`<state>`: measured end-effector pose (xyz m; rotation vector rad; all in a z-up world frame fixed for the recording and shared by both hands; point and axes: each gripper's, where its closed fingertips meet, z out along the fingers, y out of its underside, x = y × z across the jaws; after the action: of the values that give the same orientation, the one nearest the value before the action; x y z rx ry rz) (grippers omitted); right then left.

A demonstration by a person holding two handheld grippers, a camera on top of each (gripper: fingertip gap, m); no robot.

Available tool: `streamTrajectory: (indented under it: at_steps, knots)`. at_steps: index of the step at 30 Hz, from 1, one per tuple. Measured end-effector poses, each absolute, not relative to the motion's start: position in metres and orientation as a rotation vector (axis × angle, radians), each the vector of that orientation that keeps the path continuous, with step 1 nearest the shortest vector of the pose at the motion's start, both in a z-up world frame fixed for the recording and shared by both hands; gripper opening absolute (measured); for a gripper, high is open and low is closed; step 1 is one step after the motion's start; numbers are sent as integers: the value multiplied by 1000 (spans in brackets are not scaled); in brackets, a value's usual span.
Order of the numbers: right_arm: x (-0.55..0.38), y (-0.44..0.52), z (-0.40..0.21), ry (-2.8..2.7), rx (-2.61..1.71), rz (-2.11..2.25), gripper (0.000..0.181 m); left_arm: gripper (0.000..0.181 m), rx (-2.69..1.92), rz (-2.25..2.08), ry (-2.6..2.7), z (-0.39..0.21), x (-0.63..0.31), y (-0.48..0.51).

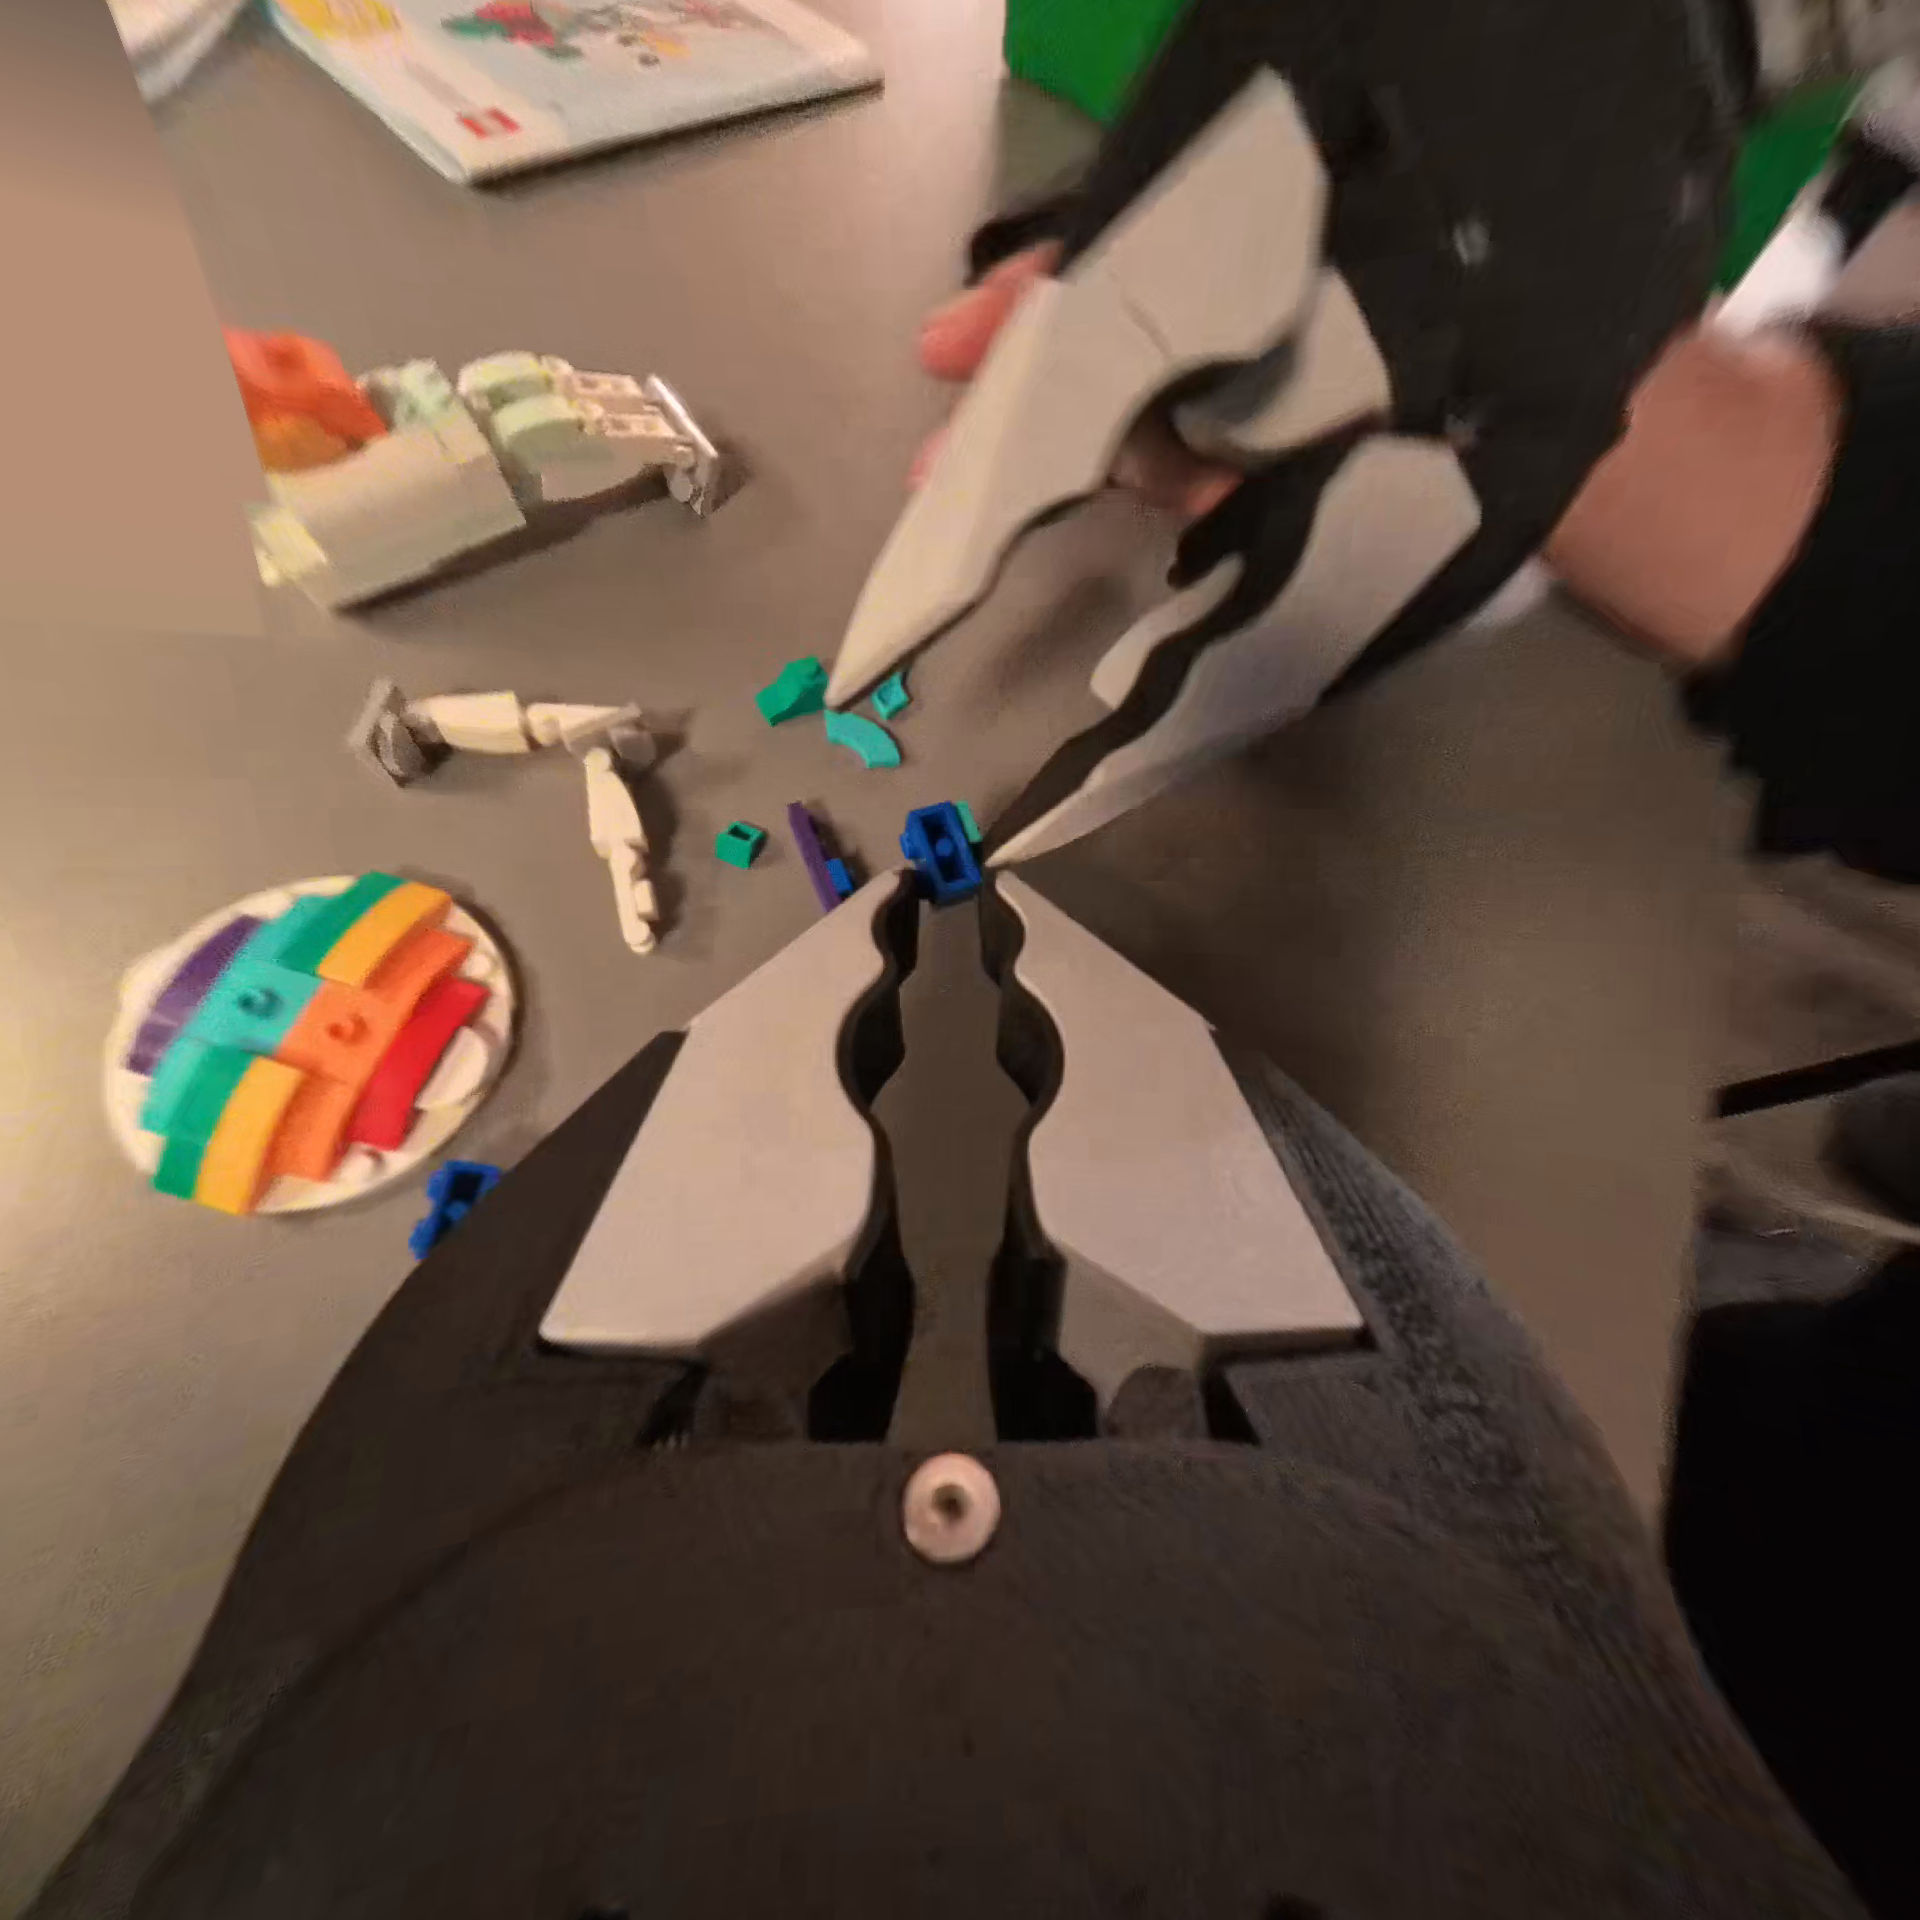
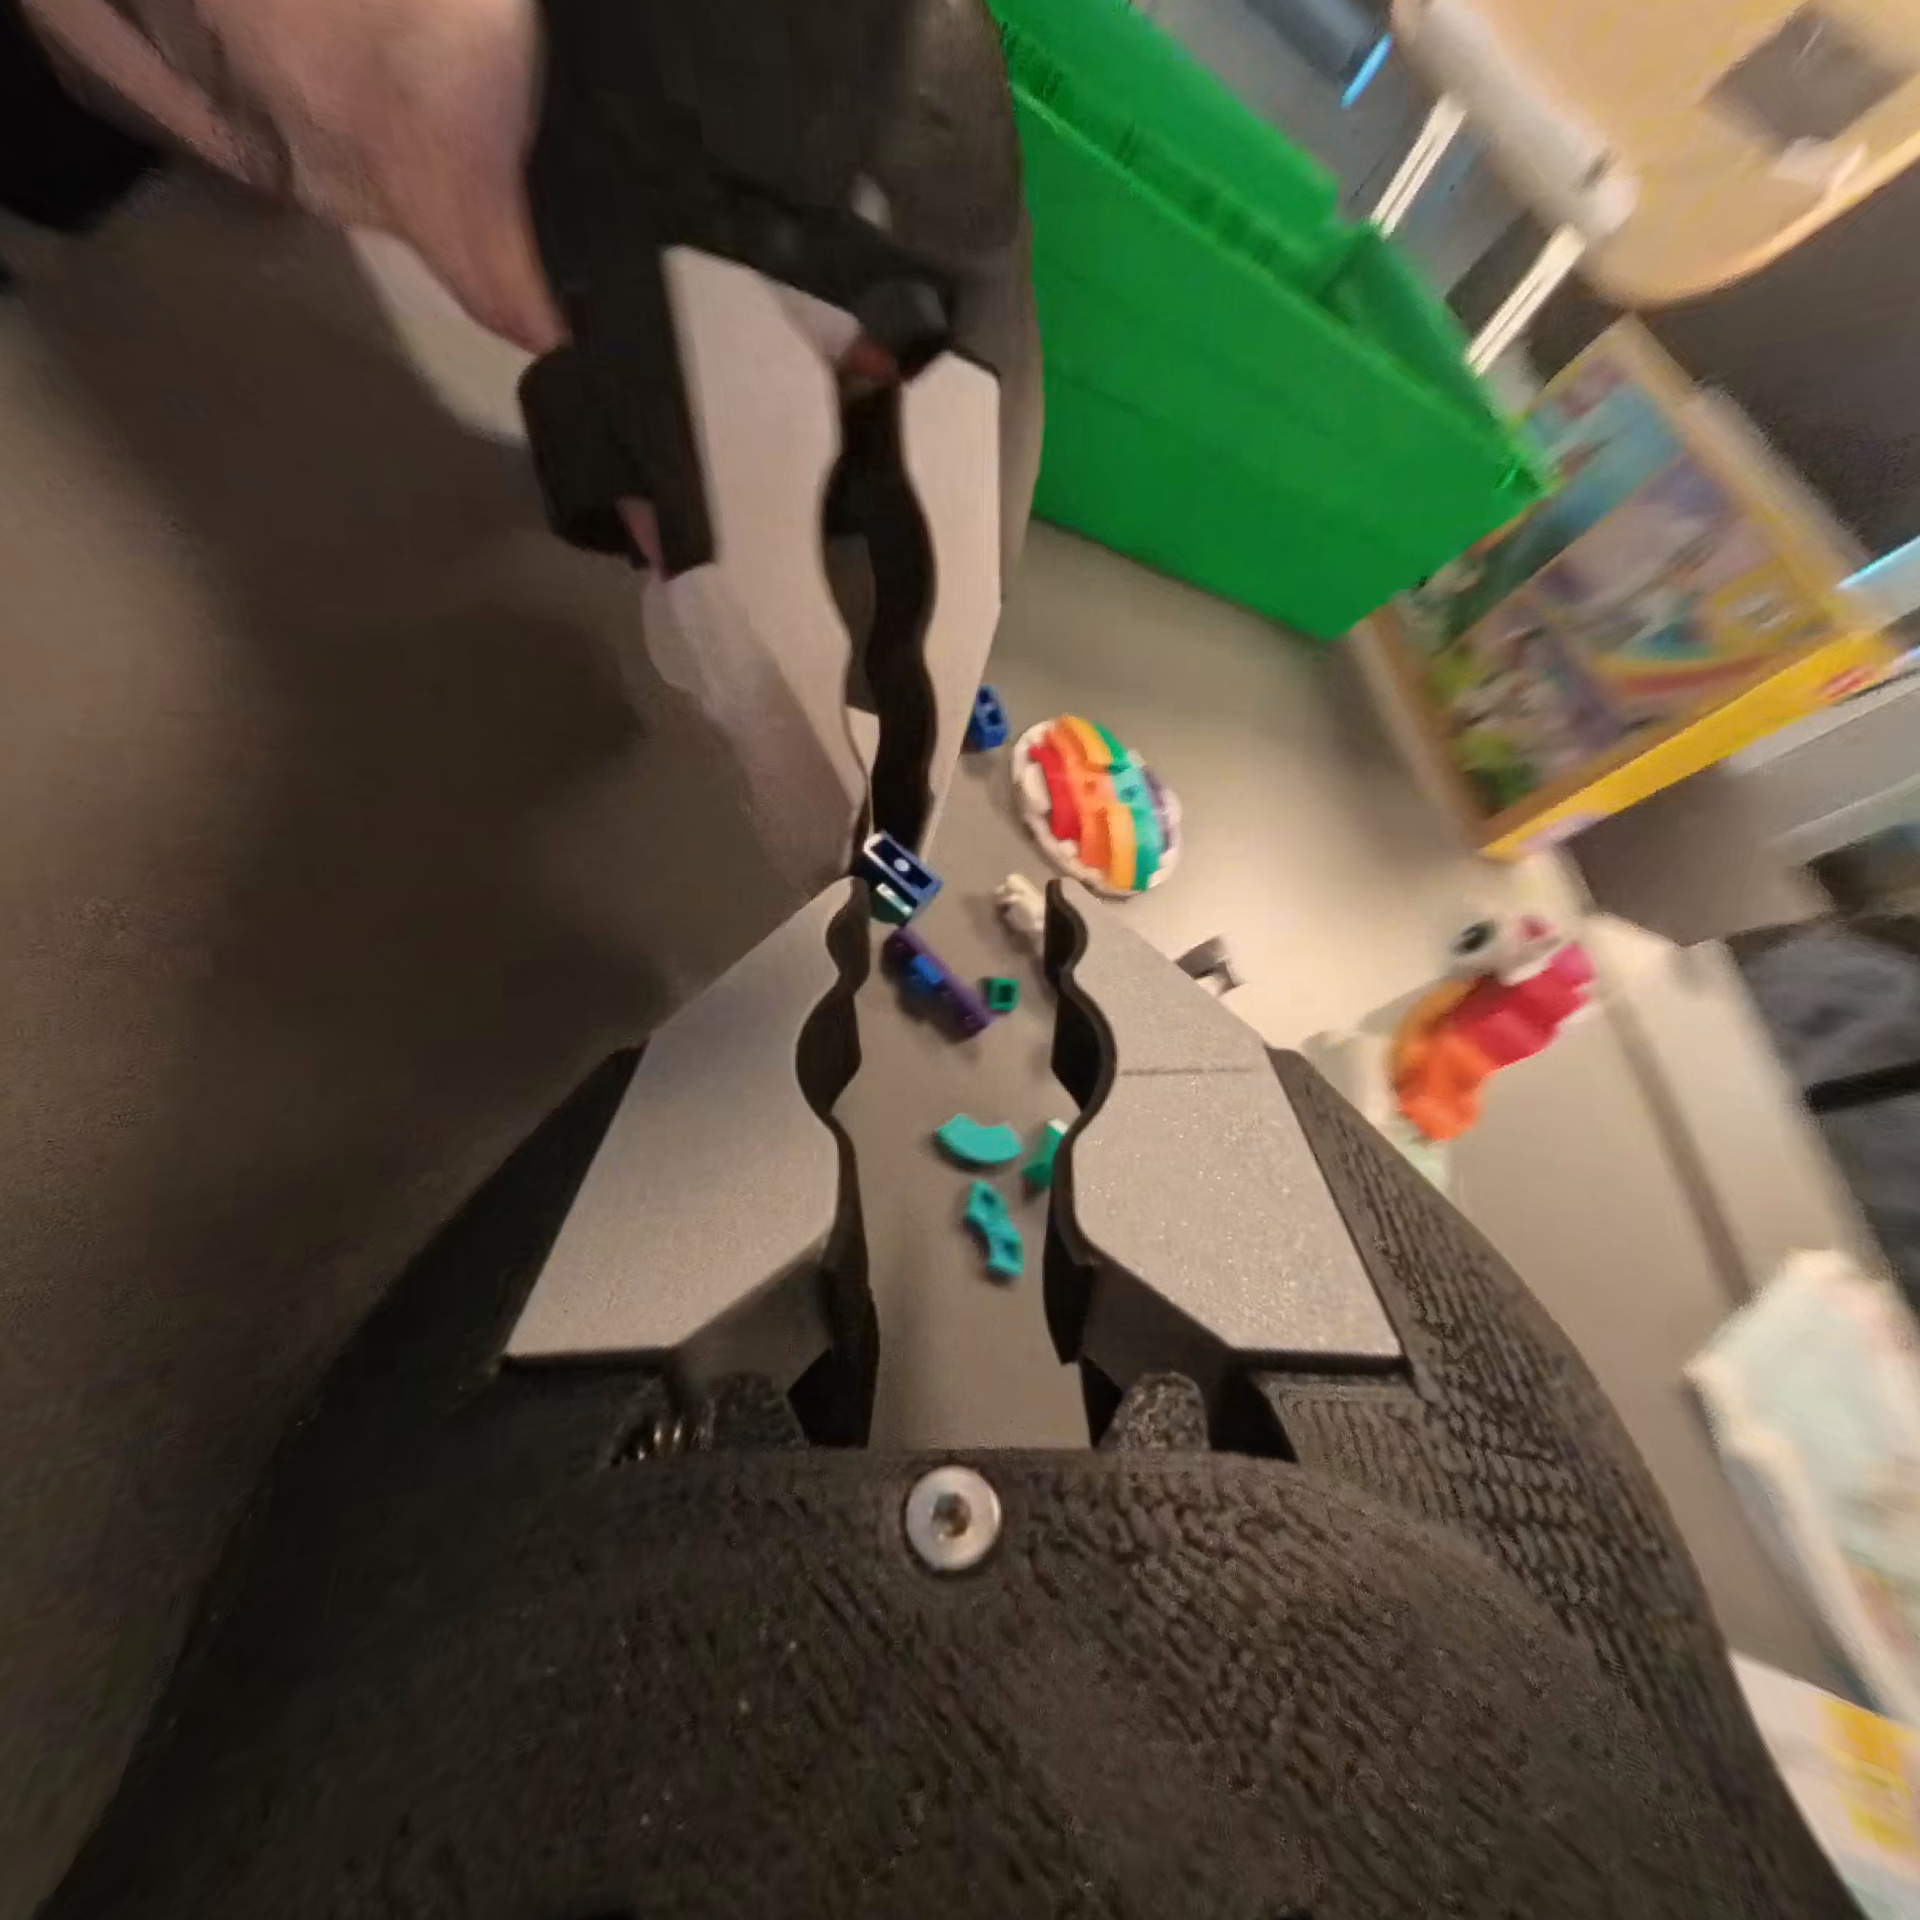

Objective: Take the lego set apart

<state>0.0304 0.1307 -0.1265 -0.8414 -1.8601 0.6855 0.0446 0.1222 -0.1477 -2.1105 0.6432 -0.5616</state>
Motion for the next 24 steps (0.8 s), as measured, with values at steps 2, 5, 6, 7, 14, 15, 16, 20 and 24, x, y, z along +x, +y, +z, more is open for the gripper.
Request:
streamTrajectory:
  at_steps: [2,5,6,7,14,15,16,20,24]
  knots:
    - [28,127,-122,-1844,-686,524,29,11,-2125,-763,534,-145,43,122]
    - [26,122,-129,-1875,-544,346,20,11,-2161,-927,455,-150,40,119]
    - [26,122,-133,-1895,-517,307,19,11,-2176,-959,440,-152,39,118]
    - [26,121,-136,-1910,-494,281,17,11,-2186,-986,432,-154,39,117]
    - [24,115,-138,-1908,-375,180,15,11,-2208,-1200,358,-154,37,111]
    - [24,115,-140,-1918,-365,168,15,11,-2224,-1206,368,-156,37,109]
    - [24,114,-142,-1927,-355,160,17,11,-2235,-1212,374,-157,37,108]
    - [24,109,-146,-1958,-332,145,12,11,-2253,-1234,384,-159,36,105]
    - [25,110,-155,-2017,-388,157,34,11,-2262,-1263,410,-160,38,101]
